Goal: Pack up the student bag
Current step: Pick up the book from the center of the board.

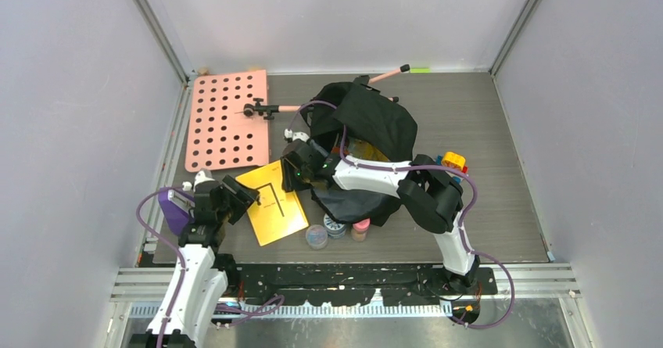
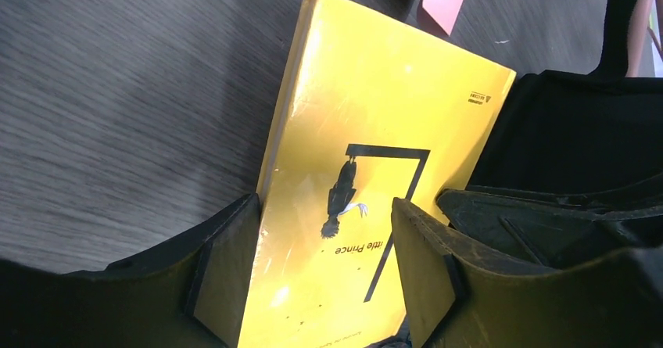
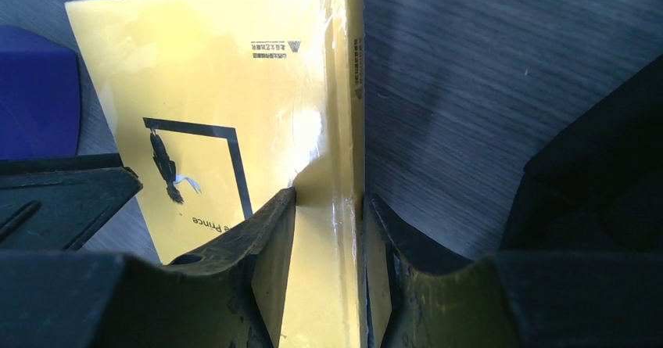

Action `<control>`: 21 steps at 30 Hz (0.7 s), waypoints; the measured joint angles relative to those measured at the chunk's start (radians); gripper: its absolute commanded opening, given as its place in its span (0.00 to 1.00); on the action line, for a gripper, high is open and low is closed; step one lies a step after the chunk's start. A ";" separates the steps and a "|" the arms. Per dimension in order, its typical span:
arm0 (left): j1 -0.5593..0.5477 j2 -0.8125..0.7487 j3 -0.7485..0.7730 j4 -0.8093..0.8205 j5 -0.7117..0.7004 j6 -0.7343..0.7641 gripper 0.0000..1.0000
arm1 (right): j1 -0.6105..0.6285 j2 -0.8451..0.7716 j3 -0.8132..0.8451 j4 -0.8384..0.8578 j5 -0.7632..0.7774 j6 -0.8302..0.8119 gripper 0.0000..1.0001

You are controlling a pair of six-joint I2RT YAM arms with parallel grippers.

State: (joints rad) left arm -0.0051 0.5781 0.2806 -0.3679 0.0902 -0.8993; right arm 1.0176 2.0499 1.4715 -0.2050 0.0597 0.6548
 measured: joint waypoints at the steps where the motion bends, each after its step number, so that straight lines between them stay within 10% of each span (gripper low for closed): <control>1: 0.000 0.005 0.000 0.007 0.000 0.001 0.63 | 0.000 0.000 0.006 -0.004 0.005 -0.004 0.42; 21: -0.001 0.356 0.062 0.230 -0.016 0.082 0.63 | -0.050 0.124 0.254 0.071 0.020 -0.115 0.44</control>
State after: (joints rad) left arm -0.0063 0.9337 0.3428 -0.1379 0.0746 -0.8169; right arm 0.9676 2.1742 1.7256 -0.1345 0.0795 0.5396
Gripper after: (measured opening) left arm 0.635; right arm 0.428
